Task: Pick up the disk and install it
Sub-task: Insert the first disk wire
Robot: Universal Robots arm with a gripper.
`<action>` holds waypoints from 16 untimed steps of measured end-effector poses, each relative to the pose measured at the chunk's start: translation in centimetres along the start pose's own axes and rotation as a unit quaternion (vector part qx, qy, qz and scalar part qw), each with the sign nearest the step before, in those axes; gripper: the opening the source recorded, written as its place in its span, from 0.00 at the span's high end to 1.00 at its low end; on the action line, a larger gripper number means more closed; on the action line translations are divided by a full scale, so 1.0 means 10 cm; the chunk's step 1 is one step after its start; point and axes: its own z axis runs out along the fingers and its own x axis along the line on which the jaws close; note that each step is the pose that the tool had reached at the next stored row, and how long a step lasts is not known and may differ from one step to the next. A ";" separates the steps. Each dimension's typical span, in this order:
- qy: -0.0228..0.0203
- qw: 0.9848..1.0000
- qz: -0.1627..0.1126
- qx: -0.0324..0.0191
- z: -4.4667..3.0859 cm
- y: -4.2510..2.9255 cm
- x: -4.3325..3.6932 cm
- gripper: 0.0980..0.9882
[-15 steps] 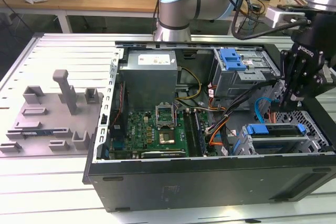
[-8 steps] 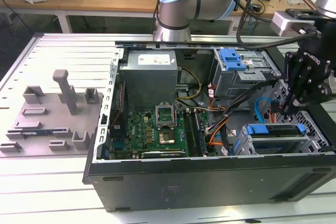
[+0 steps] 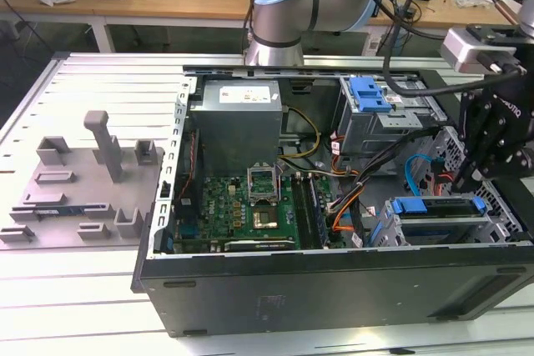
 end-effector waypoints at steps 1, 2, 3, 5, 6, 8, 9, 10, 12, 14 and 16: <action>0.000 1.000 0.000 0.000 0.000 0.000 0.000 0.93; 0.000 1.000 0.000 0.000 0.000 0.000 0.000 0.93; 0.000 1.000 0.000 0.000 0.000 0.000 0.000 0.93; -0.002 1.000 0.000 0.000 0.004 -0.001 0.043 0.93; -0.004 1.000 0.000 0.000 0.005 -0.001 0.059 0.93; -0.004 1.000 0.000 0.000 0.005 0.003 0.060 0.93; -0.004 1.000 -0.001 0.000 0.005 0.009 0.061 0.93; -0.004 1.000 -0.001 0.000 0.005 0.015 0.062 0.93; -0.005 1.000 -0.002 0.000 0.004 0.019 0.062 0.93; -0.005 1.000 -0.002 0.000 0.005 0.019 0.062 0.93; -0.005 1.000 -0.005 0.000 0.005 0.020 0.054 0.93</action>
